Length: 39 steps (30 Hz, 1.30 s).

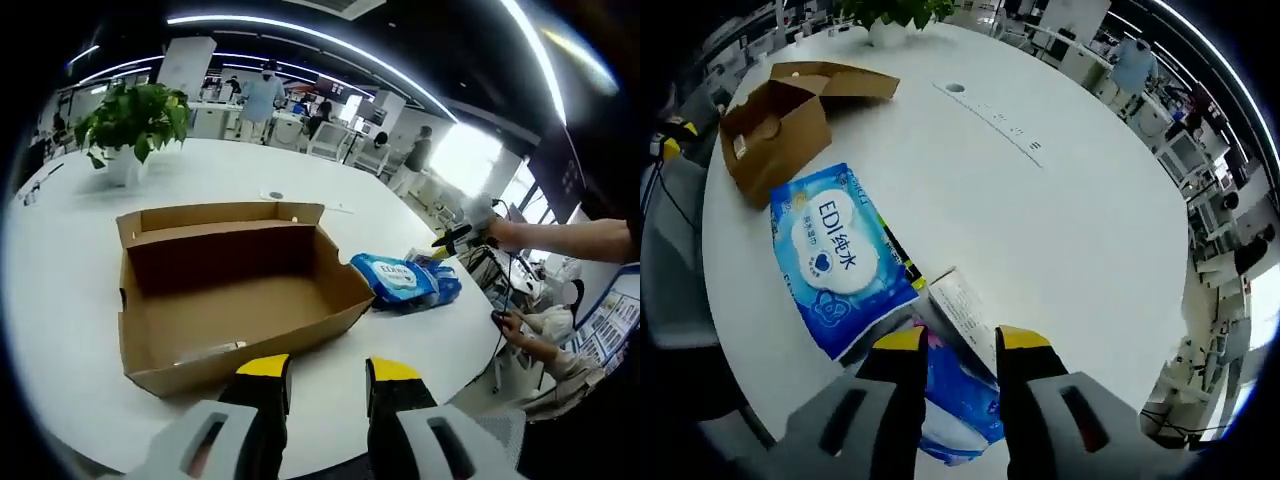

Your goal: Operate the shoe box by opening the lid, removing the specified soft item, and placing it in the target area until the item is outside and the box remains undamaged.

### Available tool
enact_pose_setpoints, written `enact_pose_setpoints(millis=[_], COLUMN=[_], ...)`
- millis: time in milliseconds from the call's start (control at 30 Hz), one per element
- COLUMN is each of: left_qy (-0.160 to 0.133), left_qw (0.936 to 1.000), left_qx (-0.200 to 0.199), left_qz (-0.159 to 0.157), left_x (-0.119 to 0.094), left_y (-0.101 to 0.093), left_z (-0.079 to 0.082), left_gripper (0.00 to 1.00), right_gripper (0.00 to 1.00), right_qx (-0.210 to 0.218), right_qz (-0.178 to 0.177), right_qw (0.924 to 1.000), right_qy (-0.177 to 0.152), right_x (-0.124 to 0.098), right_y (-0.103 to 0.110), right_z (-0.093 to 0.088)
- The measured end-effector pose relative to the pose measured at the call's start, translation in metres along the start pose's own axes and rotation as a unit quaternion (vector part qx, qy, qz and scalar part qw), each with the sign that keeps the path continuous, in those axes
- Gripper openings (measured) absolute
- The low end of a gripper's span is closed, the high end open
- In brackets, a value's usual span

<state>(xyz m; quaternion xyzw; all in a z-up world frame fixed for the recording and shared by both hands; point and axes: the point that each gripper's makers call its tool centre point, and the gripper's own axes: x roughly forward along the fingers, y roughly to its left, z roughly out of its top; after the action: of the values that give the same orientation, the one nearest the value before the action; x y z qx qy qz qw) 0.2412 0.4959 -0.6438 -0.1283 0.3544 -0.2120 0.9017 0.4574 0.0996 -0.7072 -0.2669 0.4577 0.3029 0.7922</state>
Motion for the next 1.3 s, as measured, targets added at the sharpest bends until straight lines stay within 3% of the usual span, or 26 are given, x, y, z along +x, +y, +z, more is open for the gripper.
enact_pose_setpoints(millis=[200,300,500,667,933,1067,1300], left_qy=[0.0,0.001,0.001,-0.002,0.004,0.005,0.032], left_qw=[1.0,0.9999,0.9997,0.9996,0.999,0.9987,0.9963], left_qx=[-0.002,-0.001,0.001,0.001,0.026,0.039,0.073], left_qz=[-0.008,-0.013,-0.023,-0.03,-0.035,-0.033,-0.032], left_x=[-0.003,-0.003,-0.004,-0.005,-0.005,-0.007,-0.003], left_y=[0.008,0.012,0.017,0.019,0.028,0.04,0.057], left_z=[-0.001,-0.002,-0.001,0.002,0.001,0.005,-0.004], left_gripper=[0.29,0.29,0.29,0.29,0.29,0.29,0.29], right_gripper=[0.26,0.26,0.26,0.26,0.27,0.27,0.27], right_qx=[0.09,0.157,0.244,0.233,0.249,0.236,0.242], right_qz=[0.0,0.005,0.019,0.014,0.026,0.036,0.054], right_qw=[0.9948,0.9815,0.9529,0.9573,0.9497,0.9529,0.9466], right_qy=[-0.047,-0.109,-0.179,-0.171,-0.188,-0.187,-0.206], right_x=[-0.015,-0.029,-0.048,-0.052,-0.056,-0.054,-0.06], right_y=[0.02,0.035,0.058,0.073,0.106,0.122,0.149], right_z=[0.009,0.026,0.044,0.04,0.038,0.033,0.028])
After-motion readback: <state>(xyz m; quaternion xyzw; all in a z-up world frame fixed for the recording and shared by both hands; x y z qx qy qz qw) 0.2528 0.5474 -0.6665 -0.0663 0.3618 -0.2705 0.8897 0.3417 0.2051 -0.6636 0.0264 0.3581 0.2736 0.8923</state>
